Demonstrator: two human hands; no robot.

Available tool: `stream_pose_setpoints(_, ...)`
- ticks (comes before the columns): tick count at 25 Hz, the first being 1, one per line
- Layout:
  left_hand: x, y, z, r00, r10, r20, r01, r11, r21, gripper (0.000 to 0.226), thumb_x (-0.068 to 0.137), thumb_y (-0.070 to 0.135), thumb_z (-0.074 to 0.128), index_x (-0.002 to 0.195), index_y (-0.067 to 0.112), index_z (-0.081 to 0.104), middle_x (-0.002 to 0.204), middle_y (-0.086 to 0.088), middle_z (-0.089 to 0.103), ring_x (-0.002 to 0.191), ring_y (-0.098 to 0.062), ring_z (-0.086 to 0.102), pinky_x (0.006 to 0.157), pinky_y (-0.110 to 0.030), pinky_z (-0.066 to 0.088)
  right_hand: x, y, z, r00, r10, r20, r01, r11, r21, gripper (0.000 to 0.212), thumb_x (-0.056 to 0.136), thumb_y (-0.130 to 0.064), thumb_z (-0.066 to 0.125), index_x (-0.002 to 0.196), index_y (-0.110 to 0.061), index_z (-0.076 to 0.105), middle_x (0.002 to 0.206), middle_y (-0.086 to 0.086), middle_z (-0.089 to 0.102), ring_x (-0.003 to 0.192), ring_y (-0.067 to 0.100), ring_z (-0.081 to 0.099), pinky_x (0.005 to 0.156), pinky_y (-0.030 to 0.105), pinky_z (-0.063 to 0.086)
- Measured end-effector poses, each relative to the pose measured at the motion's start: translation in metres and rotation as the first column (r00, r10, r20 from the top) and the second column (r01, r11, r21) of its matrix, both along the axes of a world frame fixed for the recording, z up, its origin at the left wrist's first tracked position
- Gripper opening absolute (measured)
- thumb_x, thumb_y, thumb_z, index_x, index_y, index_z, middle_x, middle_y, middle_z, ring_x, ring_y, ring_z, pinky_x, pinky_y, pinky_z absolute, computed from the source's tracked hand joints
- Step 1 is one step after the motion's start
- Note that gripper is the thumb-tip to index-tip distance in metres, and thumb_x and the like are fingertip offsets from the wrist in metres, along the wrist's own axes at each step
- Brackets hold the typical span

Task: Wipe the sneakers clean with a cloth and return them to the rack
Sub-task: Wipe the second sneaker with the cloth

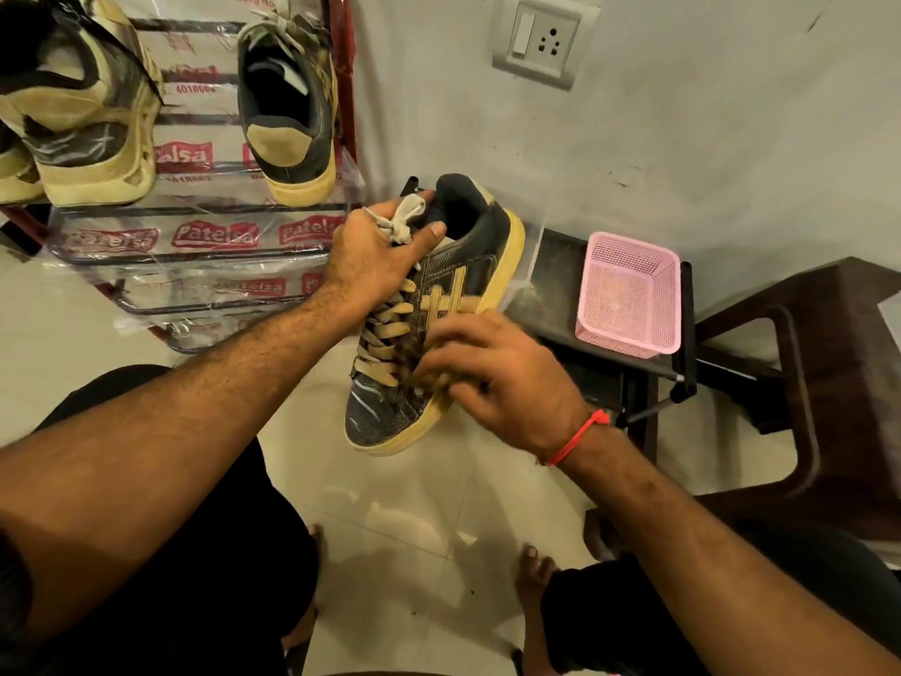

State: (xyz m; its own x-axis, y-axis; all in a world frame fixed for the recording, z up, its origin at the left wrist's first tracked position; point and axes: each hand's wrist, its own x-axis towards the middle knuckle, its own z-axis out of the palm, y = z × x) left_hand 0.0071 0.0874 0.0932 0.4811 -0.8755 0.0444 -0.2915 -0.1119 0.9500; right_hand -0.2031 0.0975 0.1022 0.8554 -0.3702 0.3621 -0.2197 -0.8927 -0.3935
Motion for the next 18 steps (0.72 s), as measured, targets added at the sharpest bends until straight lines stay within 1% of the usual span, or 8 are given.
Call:
stream_pose_setpoints(3,-0.001,0.002,0.004,0.998,0.003,0.067,-0.004,1.000,0.013,0.039,0.090,0.040,0.075,0.127,0.031,0.068,0.111,0.010,0.075,0.104,-0.007,0.070,0.092,-0.042,0.059,0.000,-0.001,-0.003,0.999,0.007,-0.047,-0.010,0.997,-0.072,0.034,0.087,-0.019,0.049,0.112,-0.021,0.072,0.124,0.000,0.064,0.106,0.024,0.055,0.085,0.036,0.048)
stream_pose_setpoints(5,-0.005,0.006,0.015,0.998,0.035,-0.049,-0.032,0.998,0.047,0.045,0.086,0.050,0.077,0.123,0.029,0.064,0.109,0.007,0.073,0.103,-0.013,0.070,0.091,-0.045,0.059,-0.004,-0.013,0.000,0.980,-0.154,0.126,0.129,0.974,0.188,0.034,0.087,-0.005,0.053,0.113,-0.017,0.071,0.123,0.001,0.064,0.112,0.021,0.057,0.097,0.042,0.048)
stream_pose_setpoints(8,-0.014,0.013,0.030,0.943,-0.103,-0.318,0.164,0.971,0.174,0.066,0.074,0.058,0.077,0.127,0.028,0.054,0.115,0.001,0.071,0.106,-0.022,0.071,0.085,-0.051,0.061,-0.012,-0.032,0.008,0.828,-0.484,0.284,0.205,0.732,0.650,0.033,0.089,0.006,0.052,0.112,-0.009,0.070,0.111,0.006,0.071,0.106,0.019,0.068,0.097,0.045,0.055)
stream_pose_setpoints(10,-0.017,0.017,0.033,0.872,-0.293,-0.391,0.387,0.903,0.185,0.072,0.071,0.050,0.079,0.134,0.027,0.053,0.117,-0.001,0.073,0.106,-0.023,0.073,0.080,-0.051,0.063,-0.021,-0.044,0.012,0.750,-0.607,0.264,0.216,0.601,0.769,0.032,0.092,0.007,0.052,0.111,-0.011,0.070,0.104,0.002,0.075,0.103,0.018,0.071,0.094,0.039,0.058)
stream_pose_setpoints(12,-0.016,0.019,0.034,0.808,-0.403,-0.431,0.511,0.842,0.171,0.073,0.071,0.039,0.082,0.136,0.023,0.052,0.117,-0.002,0.074,0.105,-0.022,0.074,0.079,-0.048,0.063,-0.031,-0.054,0.014,0.716,-0.648,0.259,0.225,0.565,0.794,0.033,0.092,0.007,0.054,0.109,-0.014,0.072,0.103,0.000,0.076,0.104,0.018,0.071,0.094,0.037,0.057)
stream_pose_setpoints(15,-0.022,0.022,0.037,0.844,-0.504,-0.185,0.534,0.825,0.188,0.044,0.076,0.028,0.083,0.114,0.030,0.060,0.116,0.004,0.070,0.108,-0.015,0.069,0.087,-0.030,0.061,-0.038,-0.063,0.017,0.680,-0.678,0.279,0.226,0.556,0.800,0.029,0.092,0.006,0.057,0.108,-0.013,0.072,0.104,0.003,0.076,0.103,0.019,0.071,0.093,0.035,0.057)
stream_pose_setpoints(16,-0.024,0.023,0.035,0.863,-0.504,0.022,0.489,0.846,0.214,0.048,0.074,0.031,0.085,0.113,0.034,0.057,0.127,0.003,0.060,0.119,-0.013,0.059,0.097,-0.028,0.055,-0.038,-0.064,0.018,0.672,-0.680,0.292,0.219,0.559,0.800,0.028,0.092,0.006,0.058,0.107,-0.012,0.072,0.103,0.004,0.076,0.102,0.019,0.071,0.094,0.036,0.057)
stream_pose_setpoints(18,-0.025,0.025,0.028,0.808,-0.460,0.368,0.418,0.888,0.191,0.085,0.064,0.043,0.090,0.135,0.017,0.051,0.152,-0.012,0.030,0.143,-0.030,0.028,0.118,-0.048,0.037,-0.037,-0.062,0.018,0.670,-0.676,0.308,0.207,0.568,0.797,0.025,0.092,0.005,0.060,0.103,-0.014,0.073,0.100,0.001,0.076,0.099,0.018,0.072,0.092,0.037,0.058)
